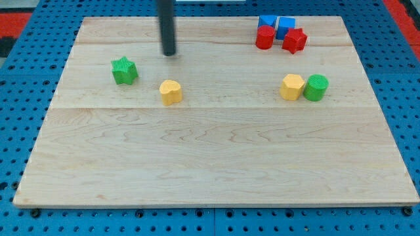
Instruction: Push the green star into the yellow heart
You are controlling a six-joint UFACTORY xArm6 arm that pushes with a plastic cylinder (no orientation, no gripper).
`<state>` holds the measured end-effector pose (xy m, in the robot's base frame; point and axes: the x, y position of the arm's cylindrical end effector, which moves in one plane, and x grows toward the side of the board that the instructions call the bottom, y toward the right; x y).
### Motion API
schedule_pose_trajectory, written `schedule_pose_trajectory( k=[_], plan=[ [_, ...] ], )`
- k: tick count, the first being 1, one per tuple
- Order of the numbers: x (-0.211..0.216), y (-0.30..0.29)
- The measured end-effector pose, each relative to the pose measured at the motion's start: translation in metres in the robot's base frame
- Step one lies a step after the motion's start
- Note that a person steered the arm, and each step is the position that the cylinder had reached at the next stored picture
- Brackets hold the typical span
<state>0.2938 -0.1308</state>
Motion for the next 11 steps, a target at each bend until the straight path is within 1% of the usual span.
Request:
schedule_pose_trajectory(
  k=[1,2,3,4,5,6,8,9,10,11],
  plan=[
    [0.010,-0.075],
    [0.046,-0.050],
    [0.063,0.055],
    [0.077,0.070],
    [0.049,0.023],
    [0.040,0.015],
    [0.038,0.015],
    [0.037,0.005],
    [0.037,-0.029],
    [0.059,-0.047]
  ],
)
